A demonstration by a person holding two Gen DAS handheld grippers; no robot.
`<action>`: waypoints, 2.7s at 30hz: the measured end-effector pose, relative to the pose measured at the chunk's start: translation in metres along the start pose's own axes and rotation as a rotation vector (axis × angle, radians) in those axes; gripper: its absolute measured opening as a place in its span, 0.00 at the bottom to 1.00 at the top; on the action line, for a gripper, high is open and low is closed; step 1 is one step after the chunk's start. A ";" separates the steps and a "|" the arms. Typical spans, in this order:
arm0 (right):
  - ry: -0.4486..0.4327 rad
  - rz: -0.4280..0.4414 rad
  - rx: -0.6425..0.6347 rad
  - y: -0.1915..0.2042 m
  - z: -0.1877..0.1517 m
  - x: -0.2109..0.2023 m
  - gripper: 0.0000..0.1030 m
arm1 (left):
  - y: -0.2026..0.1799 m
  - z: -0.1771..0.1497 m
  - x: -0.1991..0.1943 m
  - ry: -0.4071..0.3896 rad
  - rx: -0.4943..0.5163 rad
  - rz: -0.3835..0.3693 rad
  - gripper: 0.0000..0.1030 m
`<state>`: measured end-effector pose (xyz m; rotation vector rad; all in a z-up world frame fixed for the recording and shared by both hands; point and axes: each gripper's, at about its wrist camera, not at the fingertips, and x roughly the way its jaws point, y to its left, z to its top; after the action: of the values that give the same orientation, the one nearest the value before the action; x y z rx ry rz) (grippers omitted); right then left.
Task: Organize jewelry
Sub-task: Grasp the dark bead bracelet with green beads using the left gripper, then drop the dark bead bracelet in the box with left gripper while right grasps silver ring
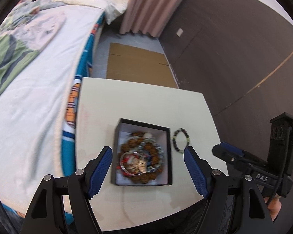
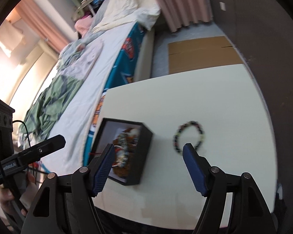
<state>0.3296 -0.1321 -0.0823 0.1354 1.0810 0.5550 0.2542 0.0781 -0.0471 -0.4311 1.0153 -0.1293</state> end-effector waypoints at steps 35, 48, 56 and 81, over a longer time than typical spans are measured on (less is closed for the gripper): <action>-0.052 -0.041 0.224 -0.144 -0.026 -0.030 0.74 | -0.117 0.023 0.133 0.225 0.288 0.138 0.51; -0.051 -0.053 0.252 -0.173 -0.033 -0.020 0.74 | -0.123 0.028 0.189 0.317 0.341 0.229 0.22; -0.035 -0.070 0.258 -0.183 -0.037 -0.016 0.74 | -0.123 0.023 0.212 0.358 0.372 0.278 0.21; 0.104 -0.025 0.013 -0.108 -0.042 0.022 0.52 | -0.113 0.021 0.130 0.201 0.308 0.160 0.10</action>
<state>0.3403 -0.2207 -0.1601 0.1051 1.1857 0.5369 0.3508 -0.0580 -0.0944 -0.0557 1.2009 -0.1848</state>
